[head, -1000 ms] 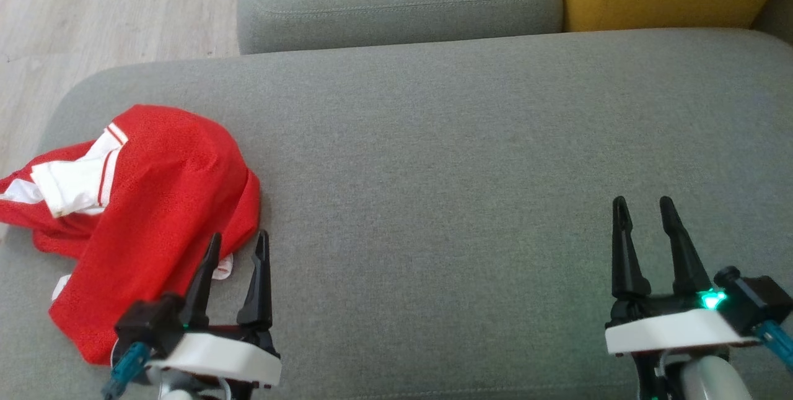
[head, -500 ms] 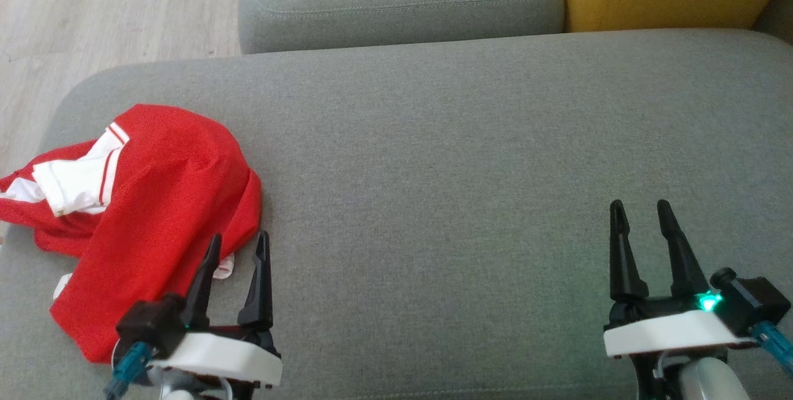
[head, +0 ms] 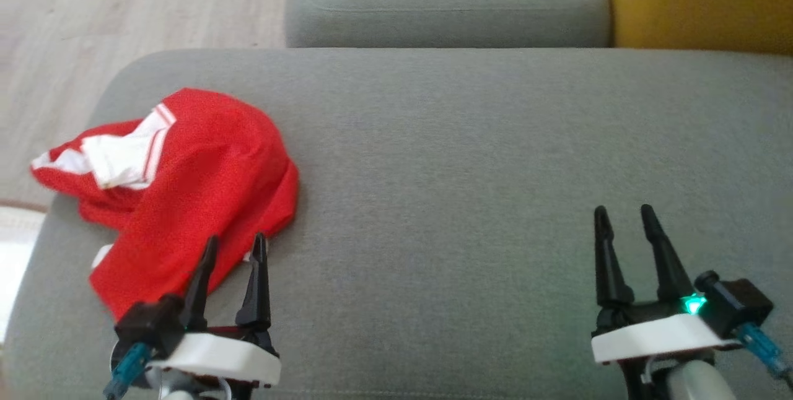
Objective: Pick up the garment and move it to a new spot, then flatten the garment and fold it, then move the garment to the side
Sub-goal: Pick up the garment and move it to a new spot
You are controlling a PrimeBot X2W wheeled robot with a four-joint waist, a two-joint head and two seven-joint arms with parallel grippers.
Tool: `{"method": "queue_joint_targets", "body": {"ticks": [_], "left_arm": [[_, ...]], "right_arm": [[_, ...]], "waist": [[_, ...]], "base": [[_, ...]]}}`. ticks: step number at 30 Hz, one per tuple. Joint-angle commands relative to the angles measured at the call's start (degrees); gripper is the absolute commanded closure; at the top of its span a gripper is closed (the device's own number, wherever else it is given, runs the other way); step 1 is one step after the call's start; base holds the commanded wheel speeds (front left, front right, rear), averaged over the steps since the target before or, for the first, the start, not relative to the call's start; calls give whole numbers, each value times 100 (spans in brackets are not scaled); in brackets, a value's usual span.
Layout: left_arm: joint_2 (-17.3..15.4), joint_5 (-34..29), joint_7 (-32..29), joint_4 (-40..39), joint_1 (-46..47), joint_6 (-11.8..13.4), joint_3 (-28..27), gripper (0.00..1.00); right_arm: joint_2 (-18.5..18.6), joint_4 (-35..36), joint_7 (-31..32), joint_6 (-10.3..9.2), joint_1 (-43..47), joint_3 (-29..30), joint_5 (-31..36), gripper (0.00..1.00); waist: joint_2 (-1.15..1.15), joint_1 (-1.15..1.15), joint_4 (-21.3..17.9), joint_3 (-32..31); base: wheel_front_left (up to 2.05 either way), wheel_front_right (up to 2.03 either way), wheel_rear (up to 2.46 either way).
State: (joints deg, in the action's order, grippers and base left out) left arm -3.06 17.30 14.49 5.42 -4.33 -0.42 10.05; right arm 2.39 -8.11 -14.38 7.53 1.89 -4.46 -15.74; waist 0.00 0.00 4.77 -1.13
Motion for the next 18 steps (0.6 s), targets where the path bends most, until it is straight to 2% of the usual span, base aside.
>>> {"method": "queue_joint_targets", "body": {"ticks": [1,11,18], "left_arm": [[18,-36,51,-165,206,22,-241,0],[18,-191,51,-120,93,-72,-394,0],[18,-309,51,-135,10,-126,-554,0]], "right_arm": [[49,150,-62,-4,-89,-205,8,0],[49,106,-62,-4,44,-456,-127,0],[49,108,-62,-4,45,-623,-250,0]], "waist": [[0,0,218,-43],[0,0,1079,-168],[0,0,1545,-173]], "base": [[0,0,0],[0,0,0],[0,0,0]]}}
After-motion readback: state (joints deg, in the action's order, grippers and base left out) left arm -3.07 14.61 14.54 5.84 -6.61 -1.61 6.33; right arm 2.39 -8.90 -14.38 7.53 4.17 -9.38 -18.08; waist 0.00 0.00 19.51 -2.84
